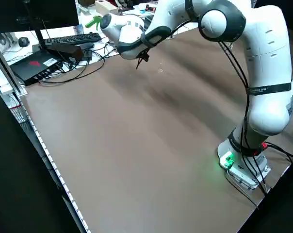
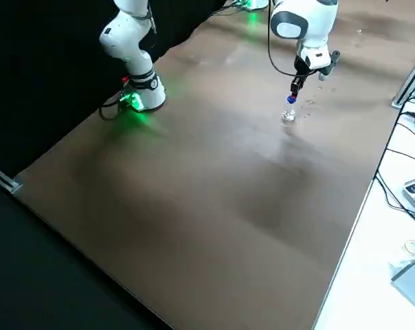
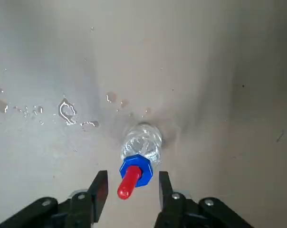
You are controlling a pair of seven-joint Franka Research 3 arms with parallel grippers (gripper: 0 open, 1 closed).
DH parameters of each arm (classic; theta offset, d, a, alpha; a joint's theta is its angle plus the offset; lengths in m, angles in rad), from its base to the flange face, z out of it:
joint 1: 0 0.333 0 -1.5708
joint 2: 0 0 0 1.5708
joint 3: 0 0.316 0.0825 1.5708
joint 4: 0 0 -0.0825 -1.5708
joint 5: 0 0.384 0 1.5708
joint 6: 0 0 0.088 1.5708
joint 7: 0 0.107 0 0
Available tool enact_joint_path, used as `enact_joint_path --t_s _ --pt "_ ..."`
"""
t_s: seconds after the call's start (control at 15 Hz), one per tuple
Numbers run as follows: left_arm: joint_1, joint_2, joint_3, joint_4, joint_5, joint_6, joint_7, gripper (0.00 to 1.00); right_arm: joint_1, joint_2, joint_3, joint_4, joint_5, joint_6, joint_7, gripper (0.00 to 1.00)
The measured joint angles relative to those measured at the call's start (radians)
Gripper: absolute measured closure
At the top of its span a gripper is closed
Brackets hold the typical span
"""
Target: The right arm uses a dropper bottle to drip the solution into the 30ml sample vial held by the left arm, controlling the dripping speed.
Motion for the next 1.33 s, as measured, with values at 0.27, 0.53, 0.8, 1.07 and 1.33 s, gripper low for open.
enact_joint_path --t_s 0.27,0.53,0.8,1.07,1.33 --pt "-0.017 0.063 -0.016 -0.001 -0.045 -0.002 0.127 0.01 0.017 0.01 0.0 -0.007 -0.002 0.0 0.027 0.52" --pt "-0.105 0.153 -0.036 0.001 -0.122 0.109 0.201 0.01 0.019 0.015 -0.005 -0.01 -0.007 0.0 0.029 0.59" --pt "-0.138 0.184 -0.036 0.007 -0.129 0.122 0.206 0.01 0.019 0.015 -0.006 -0.01 -0.008 0.0 0.029 0.66" --pt "-0.137 0.184 -0.036 0.009 -0.129 0.121 0.211 0.01 0.019 0.015 -0.006 -0.01 -0.008 0.0 0.03 0.74" --pt "-0.15 0.186 -0.037 0.009 -0.129 0.121 0.212 0.01 0.019 0.015 -0.006 -0.01 -0.008 0.0 0.03 0.84"
